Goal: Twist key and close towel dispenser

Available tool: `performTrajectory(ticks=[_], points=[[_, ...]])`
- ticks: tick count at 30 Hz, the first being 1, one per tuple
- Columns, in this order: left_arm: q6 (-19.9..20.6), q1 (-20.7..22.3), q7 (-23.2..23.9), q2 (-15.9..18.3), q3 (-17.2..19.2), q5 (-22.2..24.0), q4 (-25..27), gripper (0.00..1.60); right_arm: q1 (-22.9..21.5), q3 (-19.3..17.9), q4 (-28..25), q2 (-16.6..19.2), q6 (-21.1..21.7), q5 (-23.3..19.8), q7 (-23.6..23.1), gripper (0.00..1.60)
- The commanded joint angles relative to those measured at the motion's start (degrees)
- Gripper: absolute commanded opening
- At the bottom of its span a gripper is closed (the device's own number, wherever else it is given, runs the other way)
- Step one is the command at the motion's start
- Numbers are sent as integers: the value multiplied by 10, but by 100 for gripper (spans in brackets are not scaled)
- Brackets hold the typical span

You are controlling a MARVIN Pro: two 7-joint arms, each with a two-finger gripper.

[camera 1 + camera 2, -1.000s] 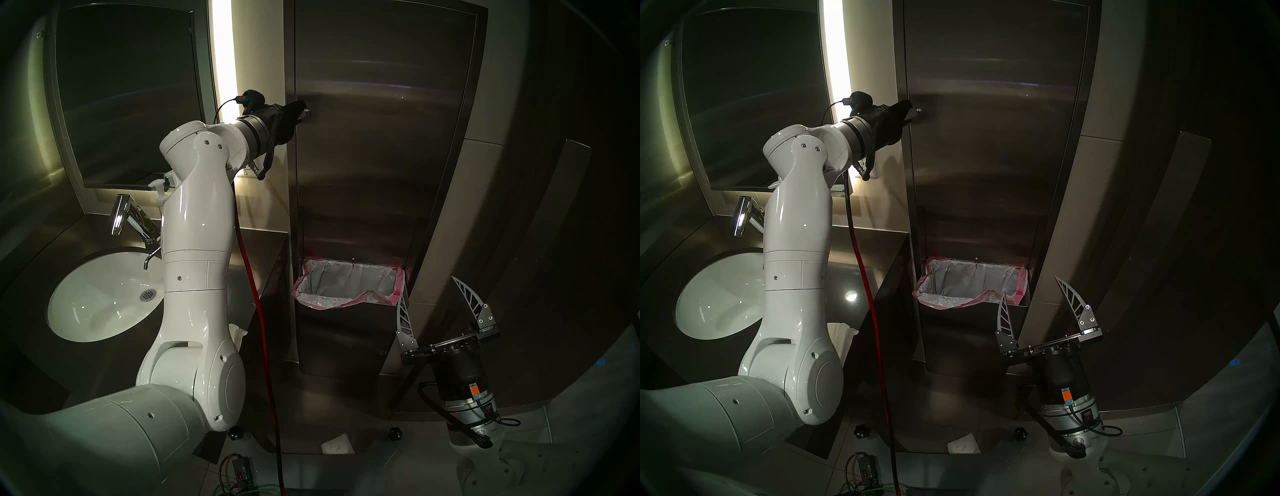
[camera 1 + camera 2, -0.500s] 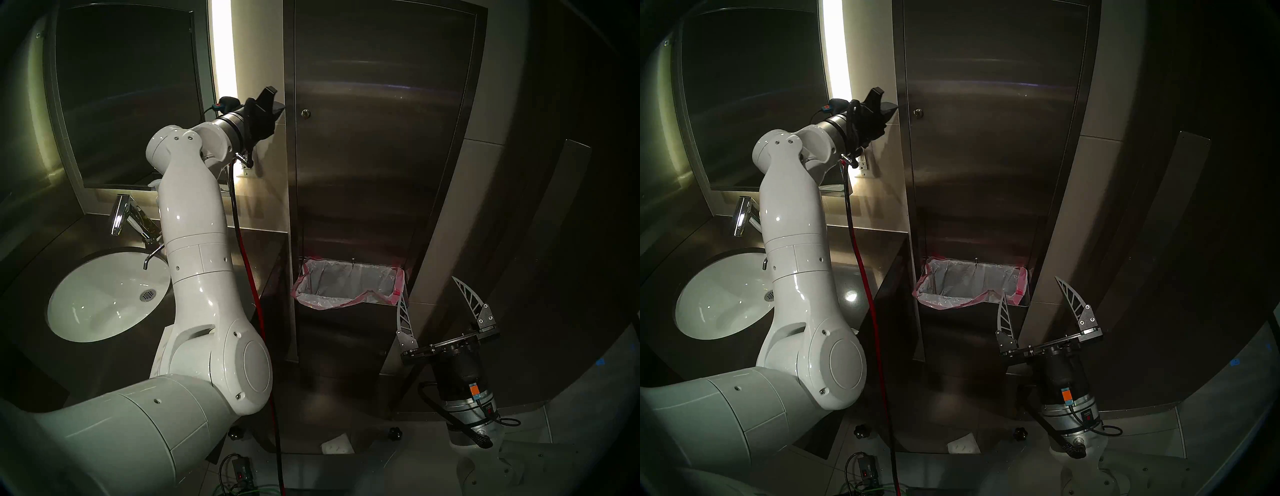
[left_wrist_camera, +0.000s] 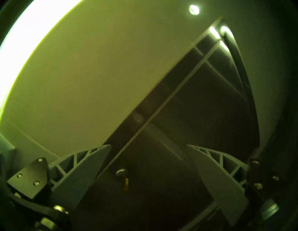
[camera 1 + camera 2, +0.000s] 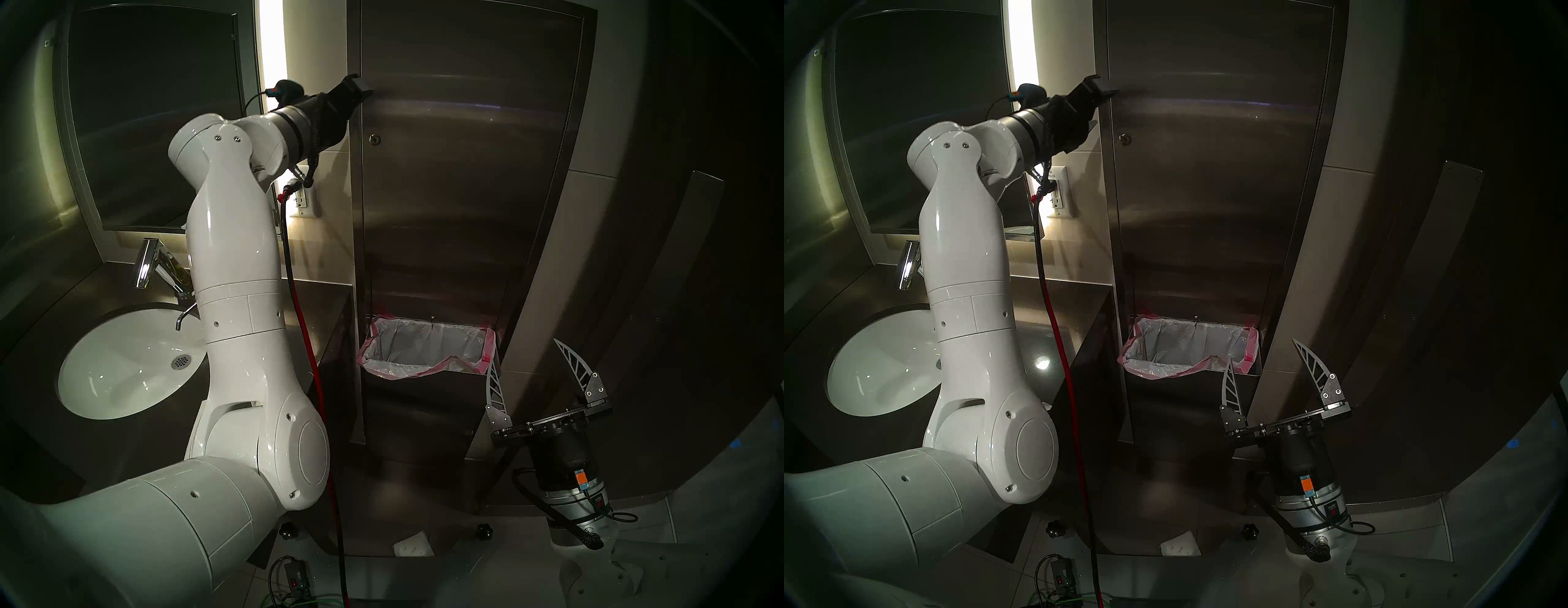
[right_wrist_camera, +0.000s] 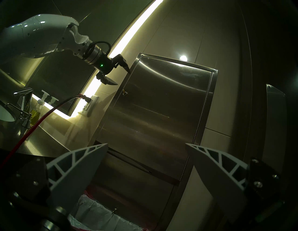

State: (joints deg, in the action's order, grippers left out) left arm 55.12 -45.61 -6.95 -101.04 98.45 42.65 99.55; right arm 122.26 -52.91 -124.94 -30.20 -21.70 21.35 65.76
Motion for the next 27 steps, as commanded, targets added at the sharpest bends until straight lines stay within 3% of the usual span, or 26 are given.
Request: performTrajectory(ticks=[1, 8, 15, 18, 19, 27], points=[[-1, -48, 26, 34, -82, -56, 60, 160, -1, 0, -4, -1, -1, 2, 0, 160], [-1, -108, 51, 97, -159, -127, 122, 160, -1, 0, -5, -1, -1, 2, 0, 160], [-4, -144, 86, 143, -189, -202, 159, 160, -1, 0, -6, -1, 0, 2, 0, 160], [-18, -153, 105, 162, -199, -240, 165, 160, -1, 0, -6, -1, 0, 3, 1, 160], [-28, -153, 112, 185, -210, -247, 167, 160, -1, 0, -6, -1, 0, 3, 1, 160], [-93, -151, 162, 227, -236, -345, 154, 160, -1, 0, -6, -1, 0, 3, 1, 160]])
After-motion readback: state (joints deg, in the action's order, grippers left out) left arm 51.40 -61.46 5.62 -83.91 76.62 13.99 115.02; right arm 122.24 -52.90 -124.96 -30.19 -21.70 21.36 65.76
